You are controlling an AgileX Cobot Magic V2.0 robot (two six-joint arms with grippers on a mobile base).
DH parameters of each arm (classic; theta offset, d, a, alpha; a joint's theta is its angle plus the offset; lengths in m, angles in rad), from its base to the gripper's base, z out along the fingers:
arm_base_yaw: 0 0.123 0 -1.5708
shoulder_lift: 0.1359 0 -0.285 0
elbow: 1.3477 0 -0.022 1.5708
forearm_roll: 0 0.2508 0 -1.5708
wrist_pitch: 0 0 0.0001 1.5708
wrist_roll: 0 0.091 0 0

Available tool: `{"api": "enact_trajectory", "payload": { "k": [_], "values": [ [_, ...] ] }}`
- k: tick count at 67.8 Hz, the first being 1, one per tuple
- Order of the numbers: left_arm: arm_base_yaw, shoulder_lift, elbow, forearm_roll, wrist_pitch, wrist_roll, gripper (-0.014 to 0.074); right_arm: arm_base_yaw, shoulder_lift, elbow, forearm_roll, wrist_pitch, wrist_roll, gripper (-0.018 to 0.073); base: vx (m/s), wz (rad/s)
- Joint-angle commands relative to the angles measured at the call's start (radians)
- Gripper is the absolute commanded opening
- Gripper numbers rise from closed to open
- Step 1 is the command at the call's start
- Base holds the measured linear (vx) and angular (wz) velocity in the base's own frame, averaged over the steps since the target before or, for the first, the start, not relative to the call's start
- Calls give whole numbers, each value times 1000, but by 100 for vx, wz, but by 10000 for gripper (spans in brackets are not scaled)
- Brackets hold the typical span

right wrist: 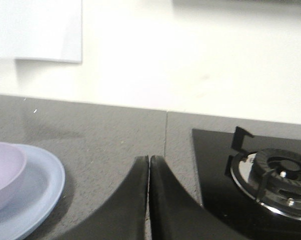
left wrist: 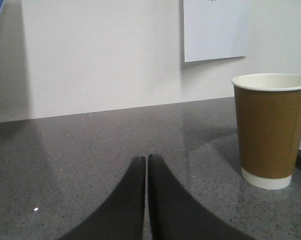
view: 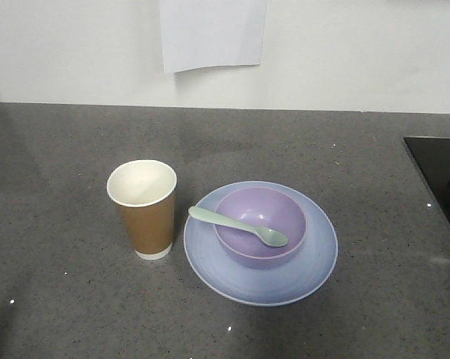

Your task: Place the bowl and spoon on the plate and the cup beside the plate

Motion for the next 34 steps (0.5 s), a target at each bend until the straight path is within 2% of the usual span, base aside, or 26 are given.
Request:
{"api": "enact_trajectory", "payload": {
  "k": [1, 9, 24, 34],
  "values": [
    [-4, -7, -26, -4, -73, -9, -7, -15, -47, 38, -7, -115, -15, -7, 0, 0],
    [-4, -7, -26, -4, -73, -9, -7, -15, -66, 105, 1, -147, 1, -7, 0, 0],
    [-4, -7, -26, -4, -73, -9, -7, -15, -133, 212, -103, -241, 126, -6, 0, 0],
    [-4, -7, -26, -4, -73, -9, -7, -15, -198, 299, -106, -297, 130, -5, 0, 0]
  ]
}}
